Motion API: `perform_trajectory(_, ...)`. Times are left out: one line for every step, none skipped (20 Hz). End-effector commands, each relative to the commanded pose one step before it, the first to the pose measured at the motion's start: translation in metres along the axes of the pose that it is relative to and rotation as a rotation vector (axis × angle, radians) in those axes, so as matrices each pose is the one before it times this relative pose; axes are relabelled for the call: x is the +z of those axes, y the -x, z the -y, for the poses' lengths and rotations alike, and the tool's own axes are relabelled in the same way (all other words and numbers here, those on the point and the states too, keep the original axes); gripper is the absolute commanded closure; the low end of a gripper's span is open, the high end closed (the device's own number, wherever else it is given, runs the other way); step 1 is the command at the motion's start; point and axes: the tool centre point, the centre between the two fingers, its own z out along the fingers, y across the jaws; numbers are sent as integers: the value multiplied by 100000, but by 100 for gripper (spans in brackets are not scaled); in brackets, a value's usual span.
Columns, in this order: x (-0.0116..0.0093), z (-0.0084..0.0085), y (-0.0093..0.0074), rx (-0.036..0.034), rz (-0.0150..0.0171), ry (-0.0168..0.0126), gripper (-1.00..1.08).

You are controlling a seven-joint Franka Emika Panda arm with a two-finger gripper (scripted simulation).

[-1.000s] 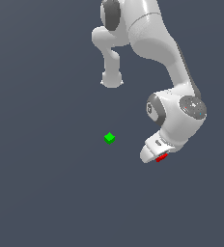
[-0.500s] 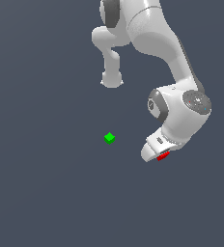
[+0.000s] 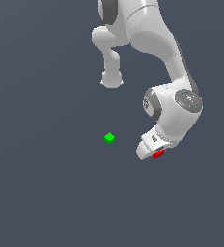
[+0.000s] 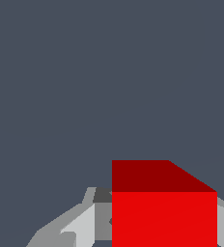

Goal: Stack the red cube on top of the green cube.

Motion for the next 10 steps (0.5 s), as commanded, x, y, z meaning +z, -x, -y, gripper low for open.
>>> perform_trajectory(175,-542,799,53,-68,29,108)
perform_trajectory(106,-249,400,0,0,0,108)
perform_trajectory(117,-274,438,0,0,0,108)
perform_trajectory(128,-299,478,0,0,0,108)
perform_trajectory(149,-372,528,67,14,-5,108)
perform_trajectory(151,-355,565,0,0,0,108)
perform_trajectory(164,-386,613,0,0,0,108)
perform_trajectory(176,-414,655,0,0,0,108)
perform_trajectory(182,-428,676,0,0,0,108)
perform_trajectory(187,-442,695,0,0,0,108)
